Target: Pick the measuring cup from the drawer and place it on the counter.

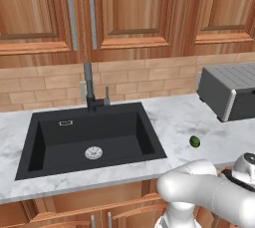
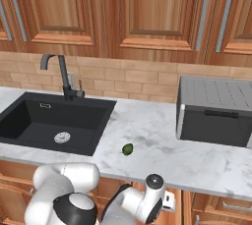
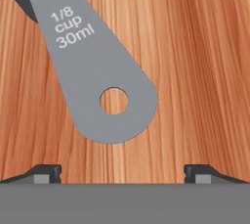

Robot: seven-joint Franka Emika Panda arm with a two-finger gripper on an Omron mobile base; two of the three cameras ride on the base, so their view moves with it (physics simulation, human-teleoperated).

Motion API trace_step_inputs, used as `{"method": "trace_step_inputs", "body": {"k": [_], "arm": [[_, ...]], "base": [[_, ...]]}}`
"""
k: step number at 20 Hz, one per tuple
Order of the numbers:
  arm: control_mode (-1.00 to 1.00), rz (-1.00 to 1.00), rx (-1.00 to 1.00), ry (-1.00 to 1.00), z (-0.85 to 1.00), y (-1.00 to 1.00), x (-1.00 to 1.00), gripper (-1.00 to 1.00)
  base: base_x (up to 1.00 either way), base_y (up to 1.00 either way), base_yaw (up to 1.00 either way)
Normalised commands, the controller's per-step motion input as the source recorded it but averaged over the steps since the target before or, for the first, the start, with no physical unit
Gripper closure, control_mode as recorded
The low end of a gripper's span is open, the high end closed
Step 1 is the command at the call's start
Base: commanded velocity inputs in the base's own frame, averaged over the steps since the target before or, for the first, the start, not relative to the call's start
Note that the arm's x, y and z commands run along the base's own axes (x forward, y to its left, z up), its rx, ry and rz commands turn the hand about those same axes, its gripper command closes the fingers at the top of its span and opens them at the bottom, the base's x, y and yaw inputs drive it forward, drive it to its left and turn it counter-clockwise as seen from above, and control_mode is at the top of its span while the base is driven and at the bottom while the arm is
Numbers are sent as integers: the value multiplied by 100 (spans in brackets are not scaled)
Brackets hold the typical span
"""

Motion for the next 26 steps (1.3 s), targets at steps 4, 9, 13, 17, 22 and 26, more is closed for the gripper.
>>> {"method": "trace_step_inputs", "body": {"k": [4, 9, 13, 17, 22, 26], "arm": [[-100, 18, 12, 35, -58, -64, -100, -100], [-100, 15, 15, 28, -66, -66, -100, -100], [-100, 13, 14, 32, -52, -55, -100, -100], [-100, 11, 11, 40, -51, -41, -100, -100], [-100, 11, 10, 35, -61, -43, -100, -100], [-100, 11, 10, 31, -56, -43, -100, -100]], "base": [[0, 0, 0], [0, 0, 0], [0, 0, 0], [0, 0, 0], [0, 0, 0], [0, 0, 0]]}}
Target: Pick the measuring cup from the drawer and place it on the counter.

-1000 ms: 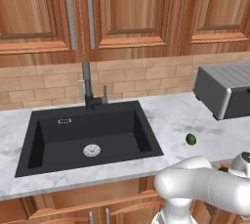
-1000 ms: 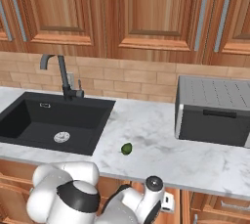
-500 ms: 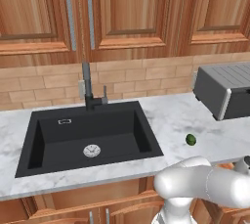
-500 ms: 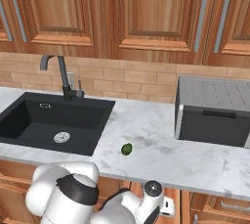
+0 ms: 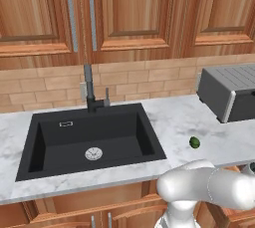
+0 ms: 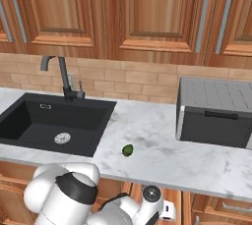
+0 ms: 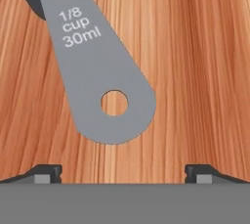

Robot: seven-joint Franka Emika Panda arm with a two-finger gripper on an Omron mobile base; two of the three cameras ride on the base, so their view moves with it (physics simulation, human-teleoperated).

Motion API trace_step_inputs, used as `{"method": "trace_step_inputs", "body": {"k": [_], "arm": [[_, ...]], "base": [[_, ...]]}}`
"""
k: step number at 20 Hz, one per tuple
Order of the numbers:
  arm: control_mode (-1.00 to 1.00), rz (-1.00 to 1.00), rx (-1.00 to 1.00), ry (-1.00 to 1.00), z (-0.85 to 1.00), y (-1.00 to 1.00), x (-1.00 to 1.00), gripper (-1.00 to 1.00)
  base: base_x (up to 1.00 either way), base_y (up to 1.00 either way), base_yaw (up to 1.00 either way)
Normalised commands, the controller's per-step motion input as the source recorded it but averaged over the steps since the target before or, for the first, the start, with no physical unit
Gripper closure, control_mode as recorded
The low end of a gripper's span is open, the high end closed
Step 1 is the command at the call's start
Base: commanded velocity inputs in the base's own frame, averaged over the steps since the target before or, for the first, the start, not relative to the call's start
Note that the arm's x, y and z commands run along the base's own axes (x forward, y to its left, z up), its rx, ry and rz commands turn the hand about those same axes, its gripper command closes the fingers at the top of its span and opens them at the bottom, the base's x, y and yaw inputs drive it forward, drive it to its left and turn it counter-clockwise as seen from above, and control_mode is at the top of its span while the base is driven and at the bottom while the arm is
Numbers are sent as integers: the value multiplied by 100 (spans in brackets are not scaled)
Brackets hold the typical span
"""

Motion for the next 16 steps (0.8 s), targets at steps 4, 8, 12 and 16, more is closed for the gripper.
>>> {"method": "trace_step_inputs", "body": {"k": [4, 8, 12, 16], "arm": [[-100, 12, 11, 33, -24, -40, -100, -100], [-100, 14, 13, 26, 0, -38, -100, -100], [-100, 18, 11, 7, 9, -26, -100, -100], [-100, 5, 7, -7, 83, -2, -61, -100]], "base": [[0, 0, 0], [0, 0, 0], [0, 0, 0], [0, 0, 0]]}}
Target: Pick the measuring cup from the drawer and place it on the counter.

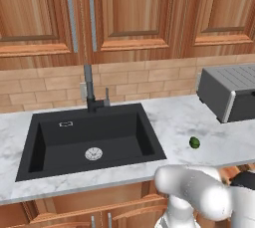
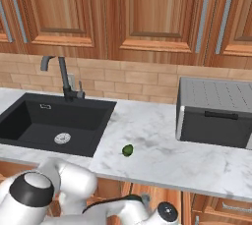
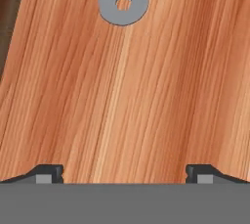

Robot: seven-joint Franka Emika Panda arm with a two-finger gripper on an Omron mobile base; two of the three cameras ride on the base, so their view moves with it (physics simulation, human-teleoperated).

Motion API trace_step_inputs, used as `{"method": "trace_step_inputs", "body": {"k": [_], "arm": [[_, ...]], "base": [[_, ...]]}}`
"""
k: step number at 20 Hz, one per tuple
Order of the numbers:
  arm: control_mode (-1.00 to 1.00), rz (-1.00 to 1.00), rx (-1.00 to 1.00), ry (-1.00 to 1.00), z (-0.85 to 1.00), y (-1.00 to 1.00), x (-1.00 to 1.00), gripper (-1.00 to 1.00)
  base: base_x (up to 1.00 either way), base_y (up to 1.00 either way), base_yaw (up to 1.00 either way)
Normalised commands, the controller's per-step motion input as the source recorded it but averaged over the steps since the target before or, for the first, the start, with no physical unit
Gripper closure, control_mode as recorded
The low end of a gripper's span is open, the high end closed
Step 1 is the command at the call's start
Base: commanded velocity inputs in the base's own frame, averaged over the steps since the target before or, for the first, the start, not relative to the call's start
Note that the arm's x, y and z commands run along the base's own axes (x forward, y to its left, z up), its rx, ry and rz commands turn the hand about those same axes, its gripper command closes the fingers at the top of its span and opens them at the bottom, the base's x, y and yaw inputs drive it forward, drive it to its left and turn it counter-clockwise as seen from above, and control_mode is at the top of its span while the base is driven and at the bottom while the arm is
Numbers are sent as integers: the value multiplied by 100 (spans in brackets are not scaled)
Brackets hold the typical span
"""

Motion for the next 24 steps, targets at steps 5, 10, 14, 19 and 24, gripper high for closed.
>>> {"method": "trace_step_inputs", "body": {"k": [5, 10, 14, 19, 24], "arm": [[-100, 0, 4, -1, 100, 3, -4, -100], [-100, 0, 0, 0, 77, 6, 23, -100], [-100, 0, 0, 0, 22, 0, 35, -100], [-100, 0, 0, 0, 5, 0, 58, -100], [-100, 0, -1, 1, 0, 0, 65, -100]], "base": [[0, 0, 0], [0, 0, 0], [0, 0, 0], [0, 0, 0], [0, 0, 0]]}}
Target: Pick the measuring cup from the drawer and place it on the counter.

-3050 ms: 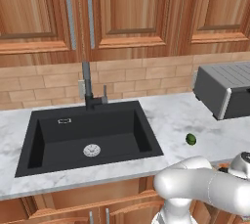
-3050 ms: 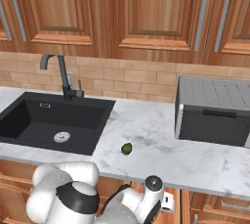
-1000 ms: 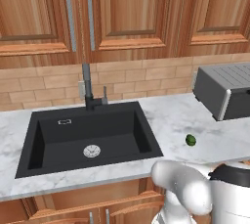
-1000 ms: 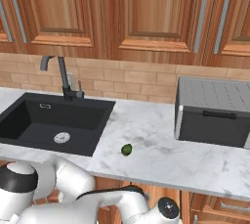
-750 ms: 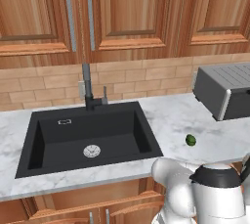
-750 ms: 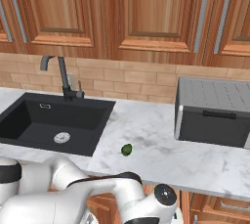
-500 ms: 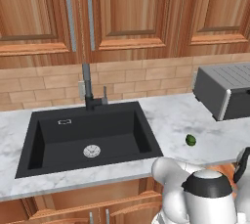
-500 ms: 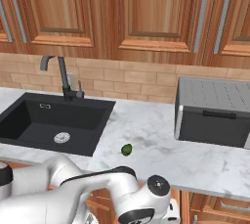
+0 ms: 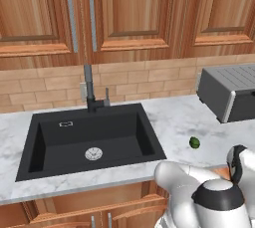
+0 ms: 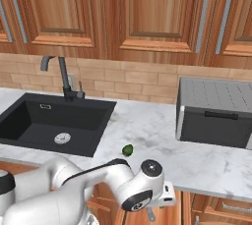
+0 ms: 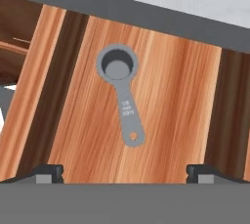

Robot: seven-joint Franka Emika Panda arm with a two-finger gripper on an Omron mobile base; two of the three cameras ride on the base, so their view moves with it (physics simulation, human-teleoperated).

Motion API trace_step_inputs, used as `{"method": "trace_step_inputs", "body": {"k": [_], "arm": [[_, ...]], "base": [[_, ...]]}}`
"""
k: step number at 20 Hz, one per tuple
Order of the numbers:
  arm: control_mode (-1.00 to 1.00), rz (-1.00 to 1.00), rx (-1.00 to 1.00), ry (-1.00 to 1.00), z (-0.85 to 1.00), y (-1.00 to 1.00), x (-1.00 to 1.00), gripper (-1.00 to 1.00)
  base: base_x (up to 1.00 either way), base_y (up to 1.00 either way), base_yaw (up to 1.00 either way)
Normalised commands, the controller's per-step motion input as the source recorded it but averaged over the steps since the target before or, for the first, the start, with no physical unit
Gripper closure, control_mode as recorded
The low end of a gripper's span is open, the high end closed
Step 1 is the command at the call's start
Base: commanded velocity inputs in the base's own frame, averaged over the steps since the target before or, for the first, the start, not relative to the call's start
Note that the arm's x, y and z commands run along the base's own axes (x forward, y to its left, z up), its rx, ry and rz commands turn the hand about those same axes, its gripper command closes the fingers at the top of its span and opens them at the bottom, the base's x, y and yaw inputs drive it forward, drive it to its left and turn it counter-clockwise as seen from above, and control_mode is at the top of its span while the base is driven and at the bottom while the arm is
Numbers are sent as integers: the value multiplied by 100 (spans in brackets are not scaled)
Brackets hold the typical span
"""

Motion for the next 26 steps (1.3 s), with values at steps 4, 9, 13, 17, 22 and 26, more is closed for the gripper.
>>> {"method": "trace_step_inputs", "body": {"k": [4, 9, 13, 17, 22, 26], "arm": [[-100, 0, 0, 4, -24, -1, 28, -100], [-100, 0, 0, 8, -39, -1, 22, -100], [-100, 0, 0, 2, -49, 0, 31, -100], [-100, 0, 0, 0, -65, -2, 2, -100], [-100, 1, 0, 6, -74, -5, 0, -100], [-100, 2, 0, 3, -59, -1, -8, 100]], "base": [[0, 0, 0], [0, 0, 0], [0, 0, 0], [0, 0, 0], [0, 0, 0], [0, 0, 0]]}}
